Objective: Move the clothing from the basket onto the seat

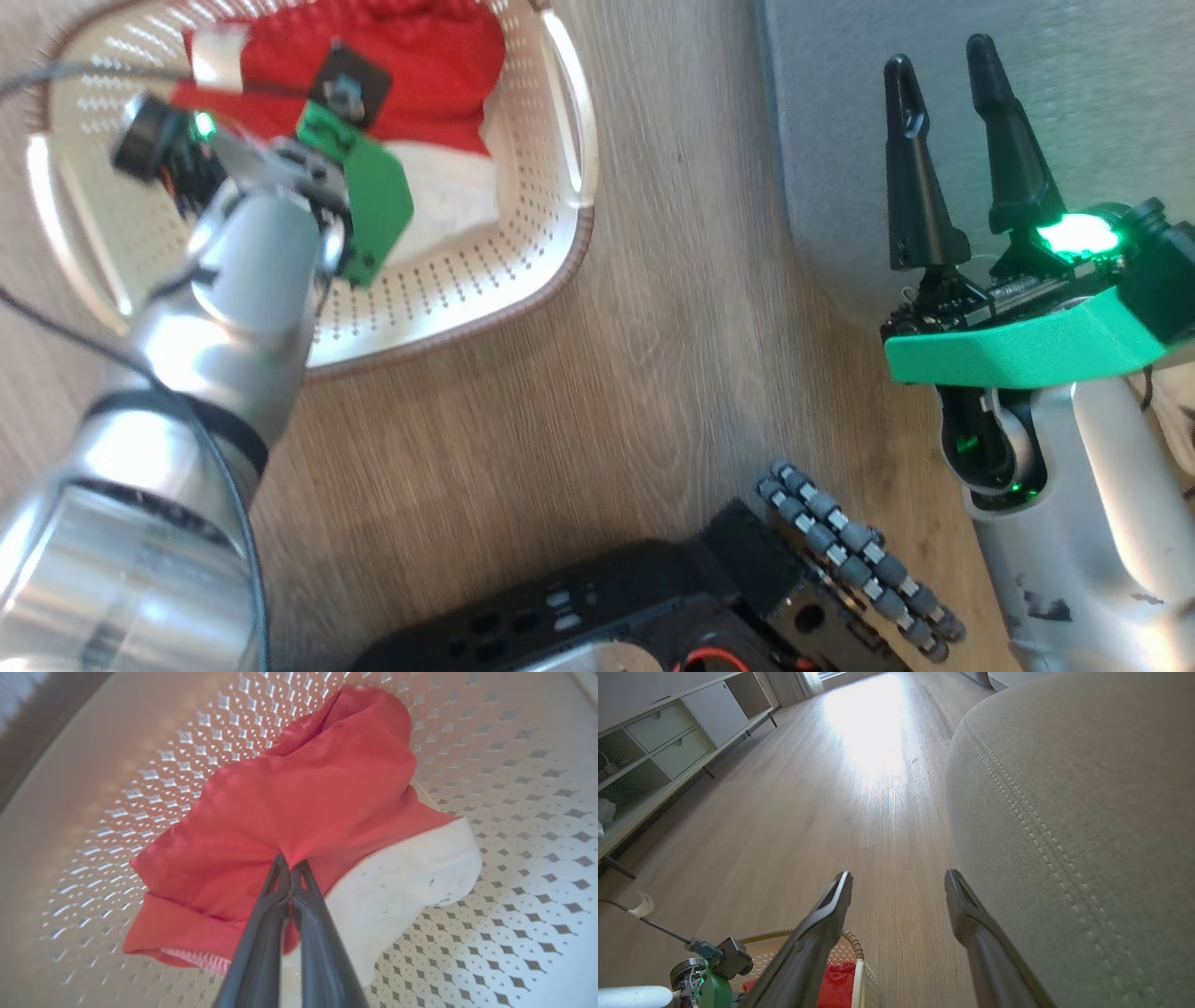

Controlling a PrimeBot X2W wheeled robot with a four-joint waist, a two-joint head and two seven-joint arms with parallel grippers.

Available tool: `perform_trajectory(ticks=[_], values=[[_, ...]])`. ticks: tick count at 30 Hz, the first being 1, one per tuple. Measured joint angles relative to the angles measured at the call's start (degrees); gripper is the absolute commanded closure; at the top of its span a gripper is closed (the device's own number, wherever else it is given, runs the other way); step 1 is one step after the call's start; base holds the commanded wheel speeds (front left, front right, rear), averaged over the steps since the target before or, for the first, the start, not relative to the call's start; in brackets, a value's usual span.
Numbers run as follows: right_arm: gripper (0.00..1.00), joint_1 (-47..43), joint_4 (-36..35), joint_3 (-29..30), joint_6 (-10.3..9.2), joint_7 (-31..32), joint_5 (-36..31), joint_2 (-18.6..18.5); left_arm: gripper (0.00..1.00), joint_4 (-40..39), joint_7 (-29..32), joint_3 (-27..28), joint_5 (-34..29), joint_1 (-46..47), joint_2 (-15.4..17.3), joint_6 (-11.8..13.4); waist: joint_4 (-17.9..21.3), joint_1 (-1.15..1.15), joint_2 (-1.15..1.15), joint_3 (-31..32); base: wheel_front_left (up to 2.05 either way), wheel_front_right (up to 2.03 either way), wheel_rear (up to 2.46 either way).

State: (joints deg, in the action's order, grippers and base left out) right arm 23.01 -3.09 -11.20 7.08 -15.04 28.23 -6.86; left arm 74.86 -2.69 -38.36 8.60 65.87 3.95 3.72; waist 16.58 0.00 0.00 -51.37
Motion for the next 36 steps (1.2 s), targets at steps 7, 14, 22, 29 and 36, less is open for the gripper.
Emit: perform_trajectory(ticks=[7, 14, 22, 29, 36], values=[[0.0, -1.57, 2.11, 0.8, 0.0, 0.0, -0.03, -0.87, 1.0, 0.03, -6.65, 1.46, 3.31, -5.47, -0.99, -0.59, -1.25, 0.0, 0.0, 7.87, 0.0, 0.0, 0.0], [0.0, -6.22, 4.28, 0.93, 0.0, 0.0, -0.44, -2.24, 1.0, -2.45, -11.1, 3.0, 7.61, -10.62, -1.66, -0.6, -3.5, 0.0, 0.0, 18.23, 0.0, 0.0, 0.0], [0.0, -10.38, 6.19, 0.56, 0.0, 0.0, -0.44, -2.68, 1.0, -13.76, -11.51, 3.23, 11.01, -18.39, -1.91, 0.57, -6.5, -0.01, 0.0, 29.4, 0.0, 0.0, 0.0], [0.0, -13.43, 7.38, 0.71, 0.0, 0.01, -0.56, -2.66, 1.0, -26.04, -11.52, 7.62, 9.9, -24.57, -1.22, 2.53, -9.43, -0.01, 0.0, 36.97, 0.0, 0.0, 0.0], [0.0, -16.27, 8.39, 0.96, 0.0, 0.1, -0.63, -2.42, 1.0, -38.33, -11.52, 12.85, 7.42, -32.61, 0.29, 3.02, -11.45, -0.01, 0.0, 43.34, 0.0, 0.0, 0.0]])
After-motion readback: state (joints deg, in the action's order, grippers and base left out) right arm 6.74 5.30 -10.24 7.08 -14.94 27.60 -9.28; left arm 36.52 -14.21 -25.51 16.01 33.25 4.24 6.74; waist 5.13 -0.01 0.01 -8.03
